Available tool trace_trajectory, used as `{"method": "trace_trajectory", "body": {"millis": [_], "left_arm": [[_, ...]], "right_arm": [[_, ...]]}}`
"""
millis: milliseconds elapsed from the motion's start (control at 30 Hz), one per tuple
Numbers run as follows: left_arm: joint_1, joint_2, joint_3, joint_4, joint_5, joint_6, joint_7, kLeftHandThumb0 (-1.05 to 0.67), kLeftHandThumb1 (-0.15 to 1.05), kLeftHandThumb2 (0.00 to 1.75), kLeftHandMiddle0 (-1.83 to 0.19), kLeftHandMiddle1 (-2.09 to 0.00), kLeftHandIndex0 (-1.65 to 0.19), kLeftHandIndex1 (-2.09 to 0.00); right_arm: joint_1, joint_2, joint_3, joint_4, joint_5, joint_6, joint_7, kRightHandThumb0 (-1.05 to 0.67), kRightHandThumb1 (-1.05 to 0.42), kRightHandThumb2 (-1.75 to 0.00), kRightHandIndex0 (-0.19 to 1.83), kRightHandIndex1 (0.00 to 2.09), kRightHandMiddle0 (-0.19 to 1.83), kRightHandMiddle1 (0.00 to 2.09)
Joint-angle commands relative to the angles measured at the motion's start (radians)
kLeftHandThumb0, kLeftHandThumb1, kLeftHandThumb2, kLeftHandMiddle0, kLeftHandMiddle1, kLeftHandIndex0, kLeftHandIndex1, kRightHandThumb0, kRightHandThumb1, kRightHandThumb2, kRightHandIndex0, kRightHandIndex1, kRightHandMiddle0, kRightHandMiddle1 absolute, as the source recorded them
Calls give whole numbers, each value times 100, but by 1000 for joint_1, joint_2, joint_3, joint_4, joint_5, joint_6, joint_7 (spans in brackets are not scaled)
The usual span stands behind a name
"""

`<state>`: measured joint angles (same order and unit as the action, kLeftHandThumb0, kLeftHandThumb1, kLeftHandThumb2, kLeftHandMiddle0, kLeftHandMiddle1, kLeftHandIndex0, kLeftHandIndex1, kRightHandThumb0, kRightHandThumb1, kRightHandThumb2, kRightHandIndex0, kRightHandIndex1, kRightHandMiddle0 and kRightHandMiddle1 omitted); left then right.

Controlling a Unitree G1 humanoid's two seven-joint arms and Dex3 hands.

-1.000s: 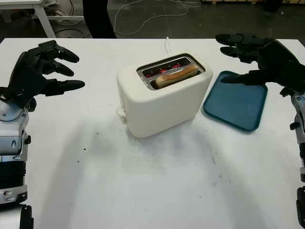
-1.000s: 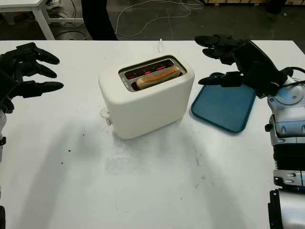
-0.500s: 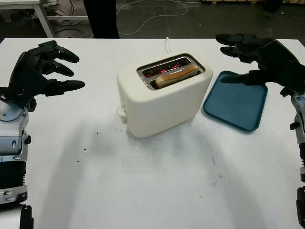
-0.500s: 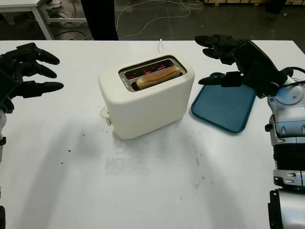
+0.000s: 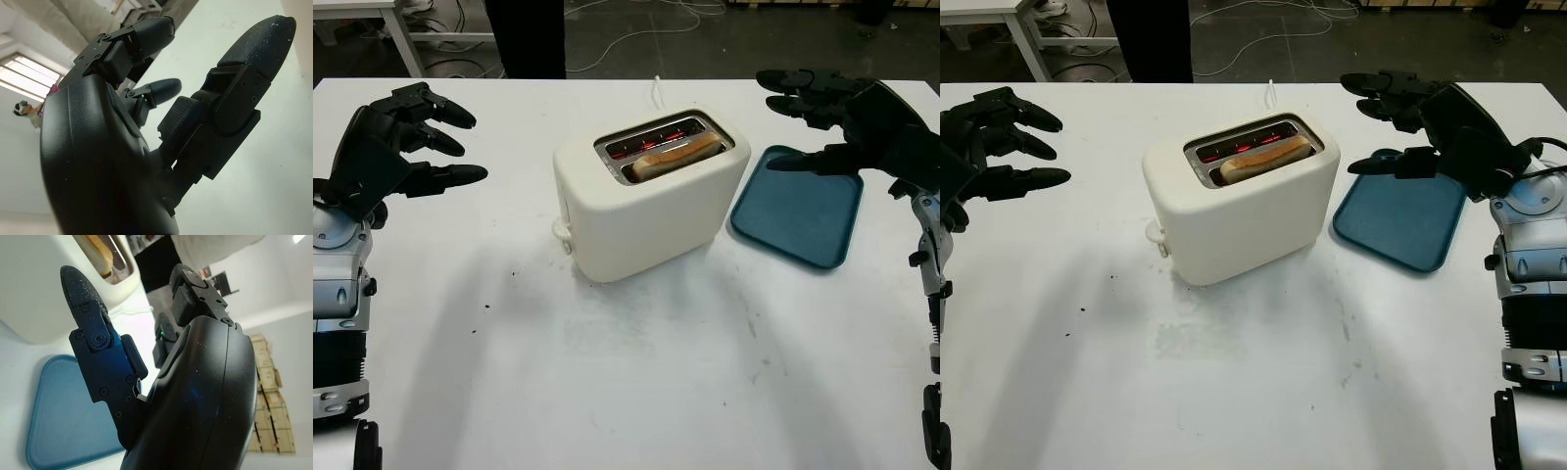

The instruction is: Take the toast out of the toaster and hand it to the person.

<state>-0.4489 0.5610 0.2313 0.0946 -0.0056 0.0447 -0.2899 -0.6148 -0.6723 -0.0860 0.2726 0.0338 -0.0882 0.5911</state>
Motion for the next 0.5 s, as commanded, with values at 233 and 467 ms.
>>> {"method": "trace_trajectory", "body": {"millis": [233, 467], "left_arm": [[13, -2, 6, -5, -5, -12, 9, -105, 57, 0, -50, -126, -53, -111], [12, -1, 9, -4, -14, -6, 3, -105, 57, 0, -50, -126, -52, -111]], "right_arm": [[4, 2, -4, -3, -3, -23, -9, -62, -73, 0, 37, 3, 37, 1], [2, 5, -6, -8, 7, -2, -4, -59, -72, 0, 36, 2, 37, 0]]}}
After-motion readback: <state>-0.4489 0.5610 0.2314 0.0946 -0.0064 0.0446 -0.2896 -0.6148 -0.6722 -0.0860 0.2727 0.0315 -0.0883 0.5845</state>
